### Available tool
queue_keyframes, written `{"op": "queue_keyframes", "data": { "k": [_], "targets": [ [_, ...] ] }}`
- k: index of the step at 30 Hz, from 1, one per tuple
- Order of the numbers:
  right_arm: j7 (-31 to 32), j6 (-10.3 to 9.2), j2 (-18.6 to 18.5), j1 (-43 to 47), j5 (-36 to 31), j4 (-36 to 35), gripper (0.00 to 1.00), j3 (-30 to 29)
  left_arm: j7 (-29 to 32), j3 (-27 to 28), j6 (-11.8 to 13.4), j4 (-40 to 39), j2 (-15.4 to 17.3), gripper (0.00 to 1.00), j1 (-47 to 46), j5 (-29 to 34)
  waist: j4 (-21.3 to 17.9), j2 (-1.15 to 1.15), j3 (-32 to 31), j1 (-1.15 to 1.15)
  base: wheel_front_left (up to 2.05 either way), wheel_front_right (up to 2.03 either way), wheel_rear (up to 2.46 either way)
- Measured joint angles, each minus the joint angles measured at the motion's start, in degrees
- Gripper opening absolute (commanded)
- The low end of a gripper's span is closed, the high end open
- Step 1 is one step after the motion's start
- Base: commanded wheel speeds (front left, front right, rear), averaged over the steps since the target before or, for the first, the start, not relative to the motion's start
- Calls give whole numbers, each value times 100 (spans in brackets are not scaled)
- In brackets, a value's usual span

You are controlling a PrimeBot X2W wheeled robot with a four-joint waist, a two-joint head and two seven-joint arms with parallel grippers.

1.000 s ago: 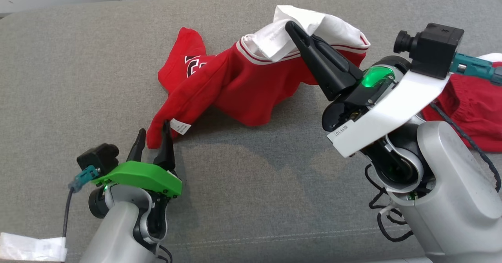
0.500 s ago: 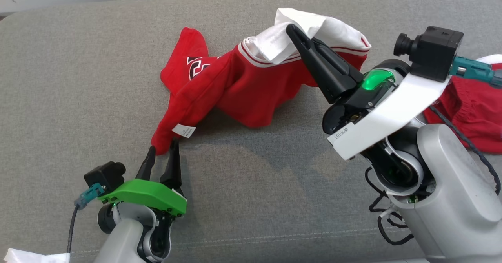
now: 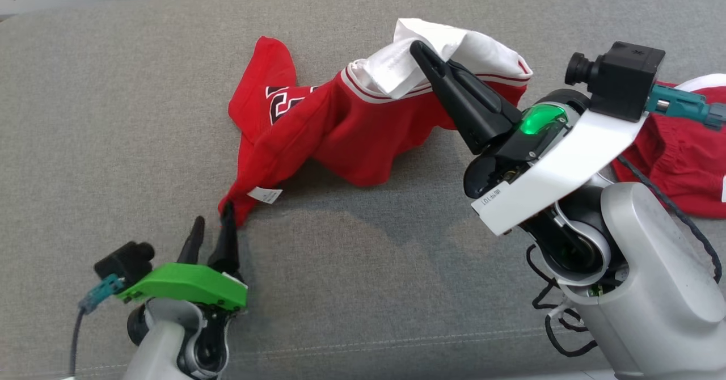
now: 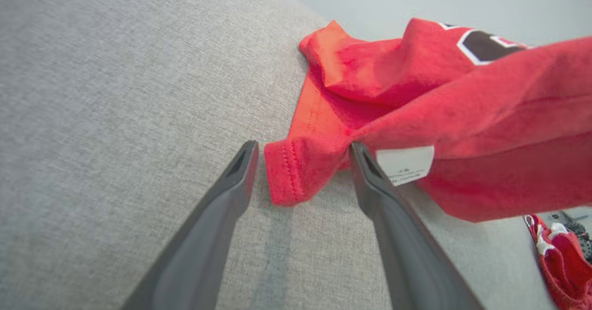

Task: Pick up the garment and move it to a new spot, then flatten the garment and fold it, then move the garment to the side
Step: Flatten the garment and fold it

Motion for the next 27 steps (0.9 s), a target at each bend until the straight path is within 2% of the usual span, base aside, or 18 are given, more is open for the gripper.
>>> {"op": "queue_keyframes", "data": {
  "k": [3, 6, 9, 12, 16, 19, 22, 27],
  "targets": [
    [0, 0, -2, 0, 0, 9, 0, 15, -1, 401, -80, -82, 12, 100, 129, -958, -34, 0, -17, 0, 0, 0, 0],
    [0, 0, -5, 1, 0, 0, 0, 12, -19, 600, -193, -348, -10, 100, 426, -2681, -59, 0, -28, 0, 0, 0, 0],
    [0, -1, -12, 2, 0, -4, 0, 7, 73, 762, -290, -592, -3, 100, 751, -3634, -71, 0, -27, 0, 0, 0, 0],
    [1, -53, -52, 4, -1, -42, 0, -20, 455, 682, -321, -843, 10, 100, 908, -4454, -52, 0, -8, 0, 0, 0, 0],
    [1, -51, -42, 4, 0, -42, 0, 4, 658, 344, -311, -1020, 14, 100, 903, -5544, -32, 0, 5, 0, 0, 0, 0],
    [2, -51, -41, 4, 0, -42, 0, 5, 688, 14, -158, -1050, 14, 100, 857, -6358, -27, 0, 9, 0, 0, 0, 0],
    [2, -51, -36, 4, 0, -42, 0, 18, 688, -185, -34, -1043, 12, 100, 726, -6793, -31, 0, 19, 0, 0, 0, 0],
    [3, -51, -25, 3, 0, -44, 0, 43, 403, -187, 44, -1006, 12, 100, 491, -6841, -66, 0, 43, 0, 0, 0, 0]
  ]
}}
